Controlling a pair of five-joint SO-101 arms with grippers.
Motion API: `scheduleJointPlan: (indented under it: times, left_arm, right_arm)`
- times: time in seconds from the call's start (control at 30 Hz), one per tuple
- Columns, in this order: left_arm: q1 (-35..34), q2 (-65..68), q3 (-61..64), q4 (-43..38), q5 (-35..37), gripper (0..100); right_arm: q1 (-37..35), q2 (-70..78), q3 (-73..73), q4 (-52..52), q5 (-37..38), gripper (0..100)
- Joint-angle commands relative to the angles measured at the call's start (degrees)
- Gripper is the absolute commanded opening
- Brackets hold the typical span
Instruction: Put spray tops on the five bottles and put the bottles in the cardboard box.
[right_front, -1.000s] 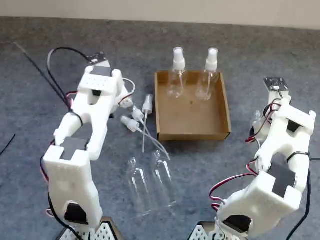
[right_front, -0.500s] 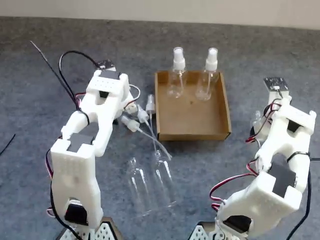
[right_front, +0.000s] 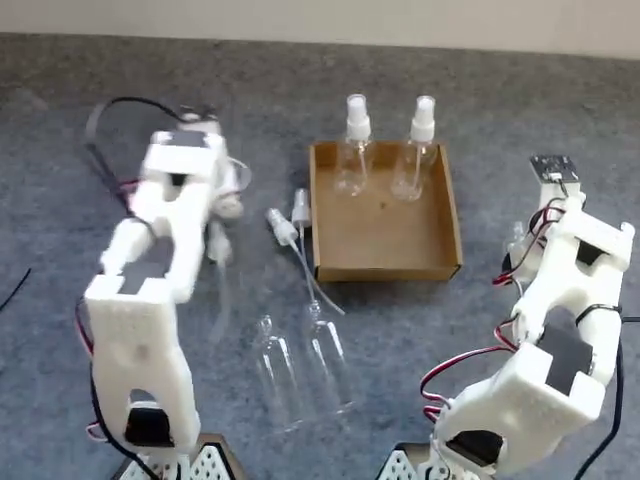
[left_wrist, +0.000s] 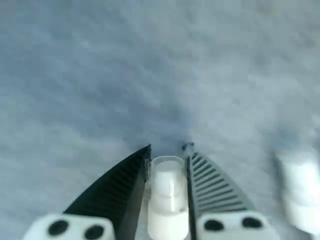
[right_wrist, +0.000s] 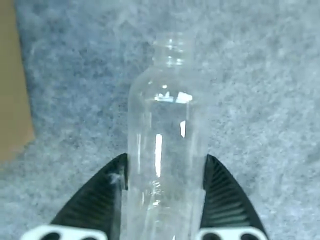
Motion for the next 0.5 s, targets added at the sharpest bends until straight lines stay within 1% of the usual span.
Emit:
scheduleJointPlan:
  times: [0.0, 0.1, 0.2, 0.23, 0.33, 0.47]
  left_arm:
    - [-3.74, -0.48, -7.60, 4.13, -15.56, 4]
    - [-3.03, -0.40, -9.36, 9.05, -27.69, 4]
    - [-2.86, -0.40, -9.63, 11.96, -33.85, 5]
    - [-2.95, -0.40, -9.36, 12.40, -35.87, 6]
    - [-3.03, -0.40, -8.04, 13.10, -39.21, 14]
    - [-2.77, -0.92, -6.73, 13.19, -41.41, 16]
  right_arm:
    - [1.36, -0.48, -2.51, -0.66, -0.09, 9.1]
    - [1.45, -0.48, -2.51, -0.66, 0.00, 9.1]
    - [1.36, -0.48, -2.42, -0.66, 0.00, 9.1]
    - [1.36, -0.48, -2.42, -0.57, 0.00, 9.1]
    - [1.80, -0.48, -2.24, -0.57, 0.00, 9.1]
    - [2.77, -0.48, -2.51, -0.57, 0.00, 9.1]
